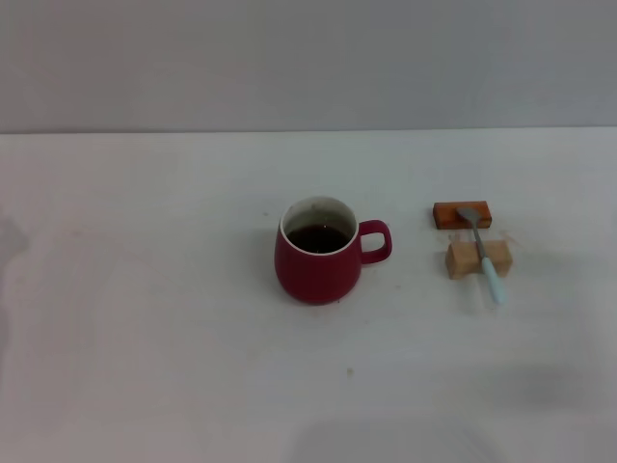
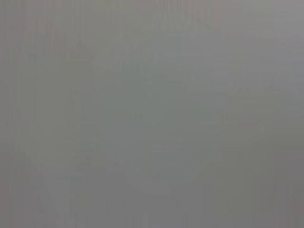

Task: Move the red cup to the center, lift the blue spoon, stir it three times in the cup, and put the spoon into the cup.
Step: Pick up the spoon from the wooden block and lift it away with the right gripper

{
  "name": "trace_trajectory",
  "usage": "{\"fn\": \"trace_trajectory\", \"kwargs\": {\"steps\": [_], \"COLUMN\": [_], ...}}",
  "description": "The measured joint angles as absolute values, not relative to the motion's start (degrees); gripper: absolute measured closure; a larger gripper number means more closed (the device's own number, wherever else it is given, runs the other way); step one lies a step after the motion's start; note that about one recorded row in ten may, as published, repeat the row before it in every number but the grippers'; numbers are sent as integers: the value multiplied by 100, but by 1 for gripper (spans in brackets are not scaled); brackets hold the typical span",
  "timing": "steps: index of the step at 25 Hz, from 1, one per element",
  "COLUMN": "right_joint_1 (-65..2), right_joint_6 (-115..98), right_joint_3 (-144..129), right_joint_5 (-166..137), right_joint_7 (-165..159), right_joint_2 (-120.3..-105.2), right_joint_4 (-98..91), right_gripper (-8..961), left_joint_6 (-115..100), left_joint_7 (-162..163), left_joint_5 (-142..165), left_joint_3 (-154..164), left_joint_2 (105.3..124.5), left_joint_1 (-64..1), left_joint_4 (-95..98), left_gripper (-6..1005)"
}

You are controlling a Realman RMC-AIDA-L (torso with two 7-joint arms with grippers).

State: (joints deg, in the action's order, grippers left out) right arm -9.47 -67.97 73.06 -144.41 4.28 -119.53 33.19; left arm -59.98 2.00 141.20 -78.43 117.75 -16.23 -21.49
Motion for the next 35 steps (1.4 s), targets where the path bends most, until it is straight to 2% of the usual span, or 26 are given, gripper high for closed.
{"fn": "trace_trajectory", "kwargs": {"steps": [3,9,11,16,25,28,35], "right_joint_1": [-902,-836,-804,-563,505,636,679], "right_joint_6": [-6795,-6805,-6815,-6787,-6482,-6479,-6704], "right_joint_3": [7171,6984,6952,6782,5866,5561,4230], "right_joint_5": [-14315,-14181,-14175,-14163,-13823,-13655,-12705], "right_joint_7": [428,448,449,450,918,1218,2229], "right_joint_2": [-11958,-11948,-11952,-11954,-11936,-11934,-11929], "right_joint_4": [3346,3369,3385,3625,4857,4994,5135], "right_gripper": [170,171,171,170,171,171,170], "left_joint_6": [-6053,-6036,-6022,-5915,-5907,-5907,-5907], "left_joint_7": [395,622,625,603,586,577,350], "left_joint_5": [14210,14354,14356,14360,14362,14361,14361], "left_joint_3": [-7829,-7866,-7870,-7857,-7859,-7864,-7871], "left_joint_2": [11760,11750,11758,11771,11772,11770,11770], "left_joint_1": [-1590,-1582,-1586,-1594,-1616,-1641,-1708], "left_joint_4": [-2142,-2137,-2136,-2136,-2092,-2080,-2063], "left_gripper": [985,784,546,439,233,157,157]}}
